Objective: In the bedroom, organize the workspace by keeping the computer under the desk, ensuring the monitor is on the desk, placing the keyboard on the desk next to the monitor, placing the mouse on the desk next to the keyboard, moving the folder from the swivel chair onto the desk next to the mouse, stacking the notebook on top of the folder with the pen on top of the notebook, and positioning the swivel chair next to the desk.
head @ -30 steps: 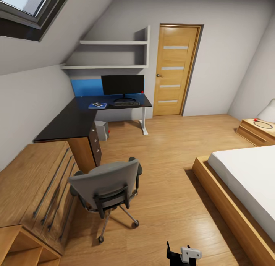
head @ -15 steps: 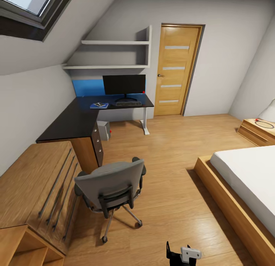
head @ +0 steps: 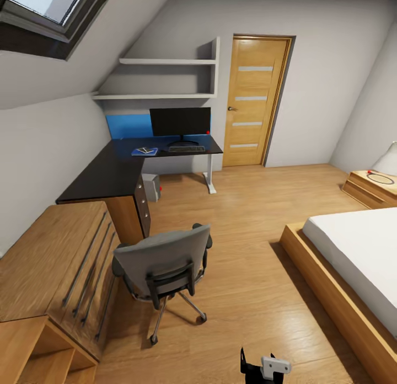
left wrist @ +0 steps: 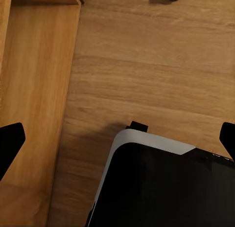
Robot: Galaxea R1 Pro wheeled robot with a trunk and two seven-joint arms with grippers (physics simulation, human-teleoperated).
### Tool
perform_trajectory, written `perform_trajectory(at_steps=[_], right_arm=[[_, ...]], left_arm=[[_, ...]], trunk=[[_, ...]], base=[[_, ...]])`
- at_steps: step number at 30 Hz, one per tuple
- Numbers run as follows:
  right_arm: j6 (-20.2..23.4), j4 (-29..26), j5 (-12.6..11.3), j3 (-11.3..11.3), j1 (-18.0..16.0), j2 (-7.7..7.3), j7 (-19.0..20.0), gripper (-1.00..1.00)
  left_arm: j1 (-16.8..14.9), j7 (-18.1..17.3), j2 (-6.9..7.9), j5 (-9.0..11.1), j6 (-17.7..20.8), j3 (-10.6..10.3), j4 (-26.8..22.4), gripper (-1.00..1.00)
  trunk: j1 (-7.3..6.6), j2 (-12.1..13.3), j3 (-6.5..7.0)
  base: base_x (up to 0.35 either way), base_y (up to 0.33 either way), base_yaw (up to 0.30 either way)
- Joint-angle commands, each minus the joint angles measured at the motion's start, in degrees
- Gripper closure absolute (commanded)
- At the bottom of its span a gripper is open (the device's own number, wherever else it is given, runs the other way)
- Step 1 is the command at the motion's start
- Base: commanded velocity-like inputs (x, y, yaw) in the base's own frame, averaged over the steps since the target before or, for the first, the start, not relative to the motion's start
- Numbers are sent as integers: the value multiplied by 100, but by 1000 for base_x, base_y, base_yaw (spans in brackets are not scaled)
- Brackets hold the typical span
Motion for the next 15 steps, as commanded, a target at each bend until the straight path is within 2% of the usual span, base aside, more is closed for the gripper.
perform_trajectory(at_steps=[1, 15], right_arm=[[4, -5, 3, 49, -2, -1, -60, -100], [248, -5, 10, 47, -2, -12, -50, -100]], left_arm=[[-4, 39, 2, 35, -19, -49, -1, -100], [-4, 39, -21, 34, -27, -41, -3, -100]], trunk=[[2, -11, -11], [2, -11, -11]], base=[[-52, 13, 0], [-27, 5, 0]])
